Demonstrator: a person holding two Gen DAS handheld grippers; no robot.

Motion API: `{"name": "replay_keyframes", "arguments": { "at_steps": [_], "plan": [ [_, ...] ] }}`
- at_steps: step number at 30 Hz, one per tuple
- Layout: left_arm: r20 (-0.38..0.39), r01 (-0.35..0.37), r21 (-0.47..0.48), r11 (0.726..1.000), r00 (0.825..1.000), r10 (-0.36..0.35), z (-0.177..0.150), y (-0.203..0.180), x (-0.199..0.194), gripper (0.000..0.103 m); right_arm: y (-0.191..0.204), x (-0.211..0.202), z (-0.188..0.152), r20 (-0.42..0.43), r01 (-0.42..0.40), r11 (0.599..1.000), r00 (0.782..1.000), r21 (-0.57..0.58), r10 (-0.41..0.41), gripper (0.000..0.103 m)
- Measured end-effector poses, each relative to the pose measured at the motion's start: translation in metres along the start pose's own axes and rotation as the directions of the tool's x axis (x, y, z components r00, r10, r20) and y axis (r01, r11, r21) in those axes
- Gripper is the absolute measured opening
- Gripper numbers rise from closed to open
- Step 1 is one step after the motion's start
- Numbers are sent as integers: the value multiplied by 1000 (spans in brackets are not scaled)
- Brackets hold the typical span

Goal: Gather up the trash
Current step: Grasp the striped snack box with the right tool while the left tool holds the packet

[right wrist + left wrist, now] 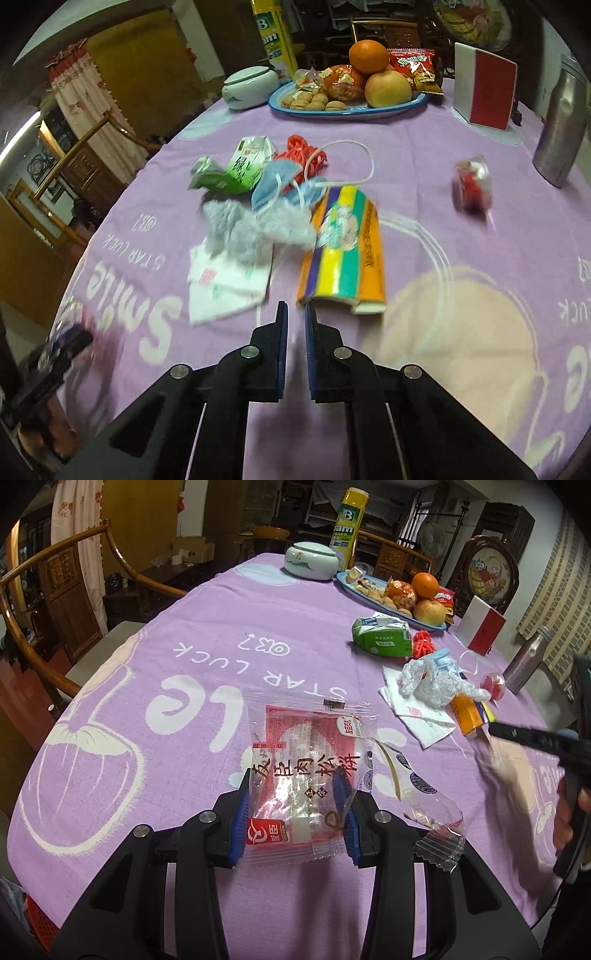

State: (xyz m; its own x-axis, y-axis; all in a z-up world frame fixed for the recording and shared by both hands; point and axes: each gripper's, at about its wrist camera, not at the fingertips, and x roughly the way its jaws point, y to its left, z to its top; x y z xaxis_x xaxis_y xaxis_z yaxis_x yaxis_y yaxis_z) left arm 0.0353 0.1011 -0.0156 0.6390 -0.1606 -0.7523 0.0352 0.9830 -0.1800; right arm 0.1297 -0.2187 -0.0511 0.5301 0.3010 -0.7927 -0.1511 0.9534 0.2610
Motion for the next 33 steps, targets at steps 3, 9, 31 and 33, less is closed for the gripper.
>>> {"name": "replay_keyframes", "arguments": {
  "at_steps": [3,9,31,33],
  "plan": [
    [3,7,3,1000,1000,-7,0,-2,-1,42,1,-6,-16,-22,-30,1000,999,-7,30,6],
    [2,2,12,1000,1000,-2,-5,-4,-6,42,5,-6,-30,-28,-43,999,999,-11,43,14],
    [-15,-15,33,999,1000,15,-5,-12,-3,42,-20,36,16,34,-132,976,991,171,128,35],
    [-17,-19,25,999,1000,20,-6,-9,-3,42,-17,39,23,27,-104,983,994,152,101,15]
  ]
}}
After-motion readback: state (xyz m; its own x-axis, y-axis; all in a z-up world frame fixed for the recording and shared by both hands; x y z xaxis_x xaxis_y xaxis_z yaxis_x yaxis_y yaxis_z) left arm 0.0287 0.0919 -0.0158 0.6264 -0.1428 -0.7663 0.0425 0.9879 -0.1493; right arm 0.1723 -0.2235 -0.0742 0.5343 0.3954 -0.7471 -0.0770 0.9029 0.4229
